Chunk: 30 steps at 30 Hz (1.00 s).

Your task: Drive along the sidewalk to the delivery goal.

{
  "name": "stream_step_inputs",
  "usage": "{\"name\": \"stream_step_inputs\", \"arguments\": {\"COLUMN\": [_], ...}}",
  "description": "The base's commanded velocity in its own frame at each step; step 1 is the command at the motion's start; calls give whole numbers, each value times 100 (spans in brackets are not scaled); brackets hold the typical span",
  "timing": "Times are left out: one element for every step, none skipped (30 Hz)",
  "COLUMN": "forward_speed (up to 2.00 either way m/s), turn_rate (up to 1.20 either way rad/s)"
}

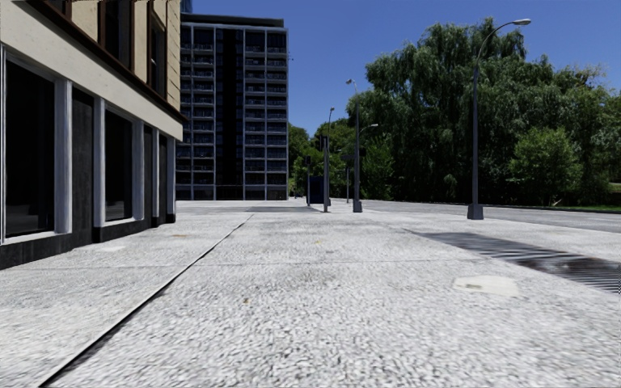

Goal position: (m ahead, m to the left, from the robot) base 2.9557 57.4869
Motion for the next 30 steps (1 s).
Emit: {"name": "stream_step_inputs", "arguments": {"forward_speed": [148,148,148,148,148,148,148,148,148,148,148,148,148,148,148,148,148,148,148,148,148,148,148,148,148,148,148,148,148,148], "turn_rate": [0,0,0,0,0,0,0,0,0,0,0,0,0,0,0,0,0,0,0,0,0,0,0,0,0,0,0,0,0,0]}}
